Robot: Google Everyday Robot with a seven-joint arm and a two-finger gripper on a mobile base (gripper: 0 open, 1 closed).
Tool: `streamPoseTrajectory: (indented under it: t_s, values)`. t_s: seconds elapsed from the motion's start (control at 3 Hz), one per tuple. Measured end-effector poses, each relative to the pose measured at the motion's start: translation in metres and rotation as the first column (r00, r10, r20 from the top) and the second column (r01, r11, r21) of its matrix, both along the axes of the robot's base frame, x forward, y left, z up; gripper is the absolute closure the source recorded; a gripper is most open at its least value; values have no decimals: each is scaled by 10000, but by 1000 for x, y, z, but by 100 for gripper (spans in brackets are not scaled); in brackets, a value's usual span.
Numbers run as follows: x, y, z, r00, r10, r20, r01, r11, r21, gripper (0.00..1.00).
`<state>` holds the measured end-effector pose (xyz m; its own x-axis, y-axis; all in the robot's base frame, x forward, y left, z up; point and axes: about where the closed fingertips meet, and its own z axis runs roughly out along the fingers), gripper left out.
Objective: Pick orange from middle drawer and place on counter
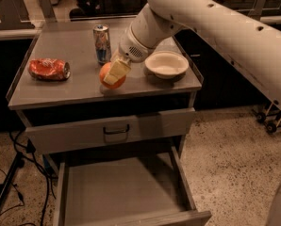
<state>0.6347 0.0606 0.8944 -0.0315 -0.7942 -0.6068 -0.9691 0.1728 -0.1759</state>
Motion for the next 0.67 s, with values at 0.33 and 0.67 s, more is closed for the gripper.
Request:
streamPoseTrajectory:
  t_s: [0.33, 0.67]
  values:
    - [2, 5, -2, 9997, 207, -139, -207, 9998, -6, 100]
    - [12, 9, -4, 9989, 376, -263, -378, 9993, -69, 100]
